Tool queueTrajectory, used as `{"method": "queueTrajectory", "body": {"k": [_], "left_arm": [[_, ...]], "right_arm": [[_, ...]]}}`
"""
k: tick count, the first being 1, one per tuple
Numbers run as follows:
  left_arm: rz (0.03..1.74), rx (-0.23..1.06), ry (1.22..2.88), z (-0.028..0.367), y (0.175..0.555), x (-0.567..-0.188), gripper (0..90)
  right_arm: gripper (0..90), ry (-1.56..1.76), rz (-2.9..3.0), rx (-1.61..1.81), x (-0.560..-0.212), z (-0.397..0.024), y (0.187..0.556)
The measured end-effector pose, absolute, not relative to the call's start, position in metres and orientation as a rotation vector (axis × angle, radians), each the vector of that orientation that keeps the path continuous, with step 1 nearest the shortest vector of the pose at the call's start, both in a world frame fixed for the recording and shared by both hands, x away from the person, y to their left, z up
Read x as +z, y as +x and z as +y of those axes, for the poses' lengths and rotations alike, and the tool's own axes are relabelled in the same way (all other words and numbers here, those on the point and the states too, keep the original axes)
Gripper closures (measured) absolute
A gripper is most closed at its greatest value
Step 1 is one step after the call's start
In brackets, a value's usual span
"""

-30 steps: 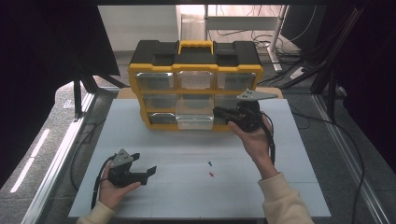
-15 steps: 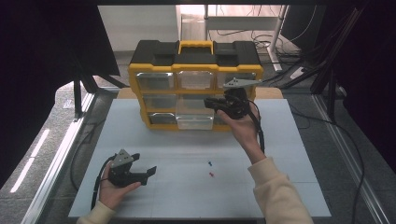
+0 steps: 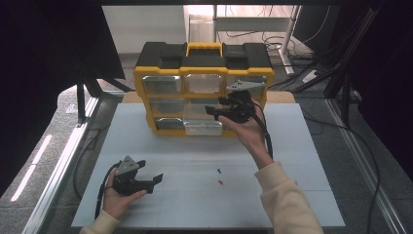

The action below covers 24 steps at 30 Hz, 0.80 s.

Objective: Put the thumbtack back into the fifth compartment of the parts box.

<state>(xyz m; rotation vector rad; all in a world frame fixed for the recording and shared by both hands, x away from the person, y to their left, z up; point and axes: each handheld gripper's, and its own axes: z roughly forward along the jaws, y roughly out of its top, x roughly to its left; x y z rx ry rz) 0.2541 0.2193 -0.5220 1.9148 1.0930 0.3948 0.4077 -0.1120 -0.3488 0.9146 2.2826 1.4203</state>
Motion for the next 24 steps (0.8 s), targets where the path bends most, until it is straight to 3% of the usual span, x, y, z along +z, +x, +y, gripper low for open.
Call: {"method": "queueTrajectory", "body": {"k": [3,24], "left_arm": [[1.092,0.397,1.917,0.219,0.254,-0.522,11.8],[1.094,0.401,1.913,0.218,0.253,-0.522,11.8]], "right_arm": [[27.9,0.922,2.287,1.409,-0.349,-0.114,0.407],[24.7,0.879,2.229,1.357,-0.36,-0.166,0.354]]}}
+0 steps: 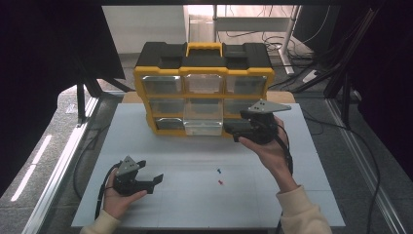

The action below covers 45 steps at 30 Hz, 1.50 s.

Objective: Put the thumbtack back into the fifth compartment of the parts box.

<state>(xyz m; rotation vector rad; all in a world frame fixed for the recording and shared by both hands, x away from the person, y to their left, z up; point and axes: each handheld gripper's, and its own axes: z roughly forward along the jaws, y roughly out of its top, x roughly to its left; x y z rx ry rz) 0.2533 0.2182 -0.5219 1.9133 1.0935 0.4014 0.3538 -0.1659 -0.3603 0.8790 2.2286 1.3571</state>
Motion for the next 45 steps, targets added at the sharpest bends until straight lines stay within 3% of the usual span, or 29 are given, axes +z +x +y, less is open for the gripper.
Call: {"method": "queueTrajectory", "body": {"k": [12,25,45], "left_arm": [[1.091,0.399,1.91,0.218,0.253,-0.522,11.9],[1.088,0.401,1.914,0.218,0.252,-0.522,12.1],[1.086,0.397,1.917,0.216,0.253,-0.522,12.1]], "right_arm": [[24.8,0.929,2.245,1.333,-0.403,-0.185,0.337],[25.4,0.97,2.285,1.28,-0.425,-0.195,0.332],[27.2,0.975,2.441,1.127,-0.463,-0.176,0.335]]}}
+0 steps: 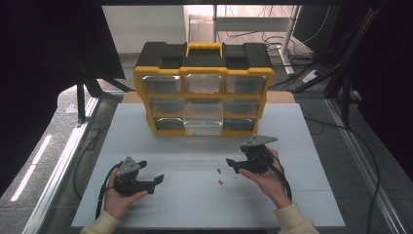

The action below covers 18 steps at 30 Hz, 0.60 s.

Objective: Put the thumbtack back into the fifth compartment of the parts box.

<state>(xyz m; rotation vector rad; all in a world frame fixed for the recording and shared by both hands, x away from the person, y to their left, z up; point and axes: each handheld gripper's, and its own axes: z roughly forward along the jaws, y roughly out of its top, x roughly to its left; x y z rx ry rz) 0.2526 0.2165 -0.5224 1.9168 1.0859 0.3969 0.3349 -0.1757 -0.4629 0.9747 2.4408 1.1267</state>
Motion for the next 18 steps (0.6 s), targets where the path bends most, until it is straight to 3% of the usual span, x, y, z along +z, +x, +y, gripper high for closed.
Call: {"method": "queueTrajectory", "body": {"k": [18], "left_arm": [[1.085,0.4,1.922,0.216,0.252,-0.523,12.1]], "right_arm": [[27.7,0.957,2.581,0.956,-0.499,-0.142,0.341]]}}
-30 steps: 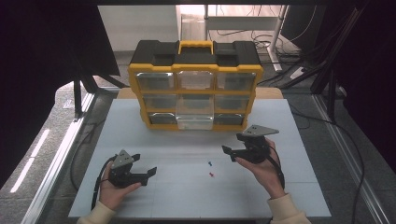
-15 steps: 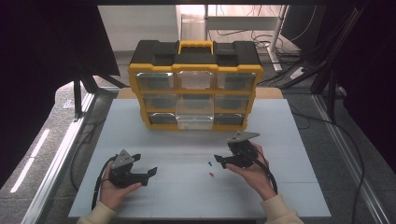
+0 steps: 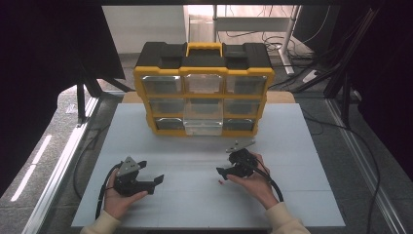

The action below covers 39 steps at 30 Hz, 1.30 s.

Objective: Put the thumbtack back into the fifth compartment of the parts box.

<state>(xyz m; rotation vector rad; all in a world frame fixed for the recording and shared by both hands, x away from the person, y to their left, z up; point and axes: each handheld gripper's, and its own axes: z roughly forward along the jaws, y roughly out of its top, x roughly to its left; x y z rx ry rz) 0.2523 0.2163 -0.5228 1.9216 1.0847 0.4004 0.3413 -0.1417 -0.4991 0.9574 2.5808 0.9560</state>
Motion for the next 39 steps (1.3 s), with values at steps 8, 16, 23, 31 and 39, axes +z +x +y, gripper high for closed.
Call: {"method": "queueTrajectory", "body": {"k": [8,16,23,31,39], "left_arm": [[1.09,0.407,1.919,0.216,0.253,-0.523,12.0],[1.088,0.406,1.923,0.216,0.253,-0.523,11.9],[1.088,0.408,1.923,0.216,0.252,-0.523,11.9],[1.086,0.408,1.923,0.216,0.252,-0.523,12.0],[1.083,0.406,1.927,0.216,0.252,-0.523,12.0]], "right_arm": [[31.2,0.967,2.609,0.927,-0.51,-0.133,0.346],[37.0,0.952,2.608,0.882,-0.518,-0.126,0.347],[49.3,0.926,2.613,0.858,-0.52,-0.121,0.346],[73.5,0.904,2.637,0.848,-0.519,-0.118,0.342],[82.8,0.877,2.646,0.853,-0.519,-0.118,0.34]]}}
